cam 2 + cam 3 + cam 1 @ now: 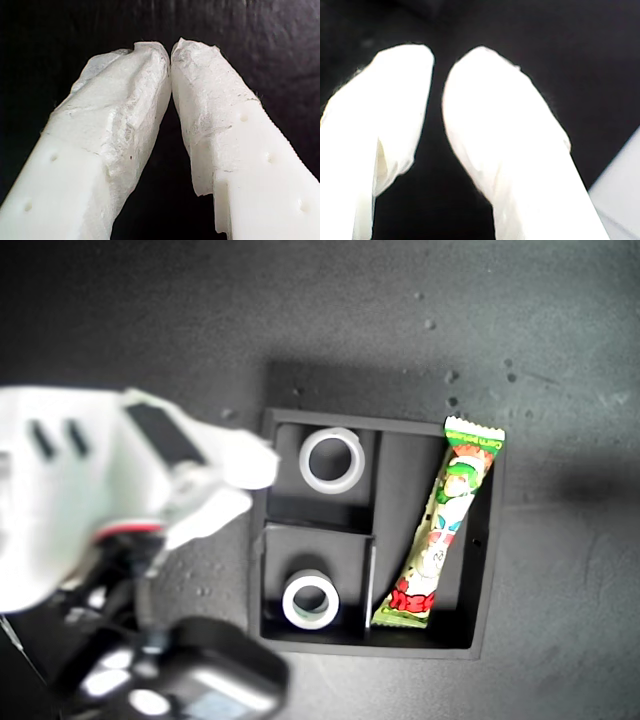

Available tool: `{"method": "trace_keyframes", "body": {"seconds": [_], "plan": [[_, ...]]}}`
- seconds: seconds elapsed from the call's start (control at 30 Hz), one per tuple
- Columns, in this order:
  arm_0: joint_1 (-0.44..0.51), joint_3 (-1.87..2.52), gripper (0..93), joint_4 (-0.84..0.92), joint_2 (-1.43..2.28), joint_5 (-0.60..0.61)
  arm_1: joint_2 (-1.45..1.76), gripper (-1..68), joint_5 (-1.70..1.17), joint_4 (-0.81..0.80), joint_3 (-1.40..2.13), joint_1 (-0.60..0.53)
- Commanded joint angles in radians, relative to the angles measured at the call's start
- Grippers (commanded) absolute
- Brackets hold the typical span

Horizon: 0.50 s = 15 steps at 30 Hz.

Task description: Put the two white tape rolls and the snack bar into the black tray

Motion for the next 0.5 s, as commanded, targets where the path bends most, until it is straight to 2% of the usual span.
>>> {"method": "trace_keyframes", "body": {"seconds": [0.0, 0.2, 0.37, 0.47], "plan": [[-0.012, 0.394, 0.1, -0.058, 0.402, -0.048, 0.084, -0.6, -0.29, -0.061, 0.229, 0.028], [-0.014, 1.152, 0.1, -0.23, 0.908, -0.101, 0.086, -0.5, -0.391, -0.209, 0.485, 0.051], [0.057, 1.643, 0.1, -0.436, 1.157, -0.193, 0.086, -0.4, -0.433, -0.377, 0.67, 0.037], [0.087, 1.835, 0.1, -0.479, 1.293, -0.232, 0.086, -0.3, -0.4, -0.328, 0.676, 0.02]]}}
